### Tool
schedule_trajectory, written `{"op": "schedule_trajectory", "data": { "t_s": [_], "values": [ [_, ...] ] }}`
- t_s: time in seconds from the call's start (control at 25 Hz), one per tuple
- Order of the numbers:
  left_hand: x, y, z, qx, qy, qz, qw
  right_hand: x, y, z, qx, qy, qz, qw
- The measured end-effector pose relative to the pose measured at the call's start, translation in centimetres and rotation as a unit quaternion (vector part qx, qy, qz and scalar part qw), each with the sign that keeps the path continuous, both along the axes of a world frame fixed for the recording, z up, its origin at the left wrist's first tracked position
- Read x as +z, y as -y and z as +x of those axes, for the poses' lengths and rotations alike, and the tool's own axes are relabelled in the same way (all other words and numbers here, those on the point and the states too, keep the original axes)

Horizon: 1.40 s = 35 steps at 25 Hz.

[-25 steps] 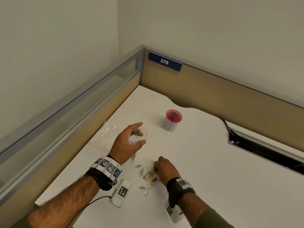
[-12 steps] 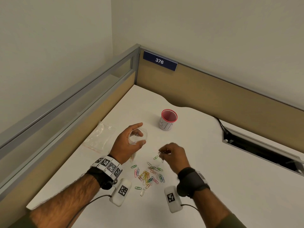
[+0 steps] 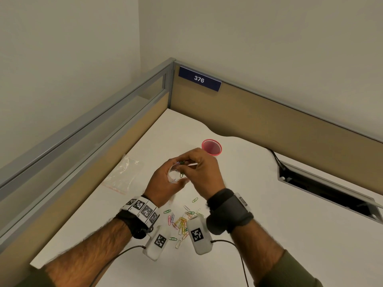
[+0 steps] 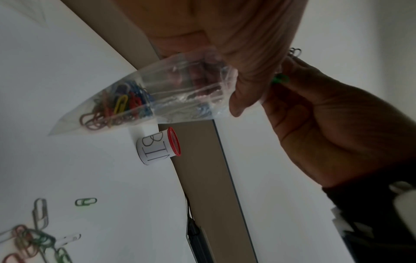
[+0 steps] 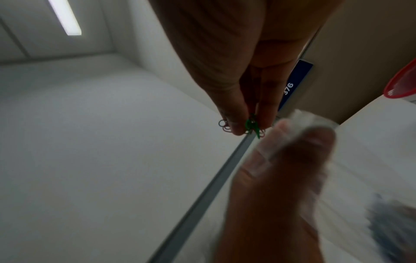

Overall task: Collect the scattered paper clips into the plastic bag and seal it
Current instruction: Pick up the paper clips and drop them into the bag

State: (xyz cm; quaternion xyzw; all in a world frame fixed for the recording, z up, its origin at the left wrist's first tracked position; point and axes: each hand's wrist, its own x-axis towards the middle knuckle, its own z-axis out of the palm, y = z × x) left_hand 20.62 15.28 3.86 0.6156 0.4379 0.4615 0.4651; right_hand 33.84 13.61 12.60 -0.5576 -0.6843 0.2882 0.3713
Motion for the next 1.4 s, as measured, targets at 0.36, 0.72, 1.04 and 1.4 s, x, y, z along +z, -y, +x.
{"op": "schedule_trajectory", "data": {
  "t_s": [0.36,0.72,1.04,1.4],
  "values": [
    [-0.1,0.1,-0.5,-0.004,-0.011,0.002,1.0,1.2,0.3,1.1,-0.001,0.068,0.045,0.997],
    [-0.2,0.5,-2.7,0.013,-0.002,-0.015,1.0,-12.3,-0.1,7.9,-0.054,0.276,-0.193,0.94],
    [0.1,1.0,-5.2,0.039,0.0,-0.016,0.999,-16.9,0.6,5.7,0.065,0.368,-0.215,0.902],
    [-0.3,2.5,-6.8,0.052,0.015,-0.022,0.998,-16.4,1.7,1.7,0.133,0.314,-0.181,0.922]
  ]
}}
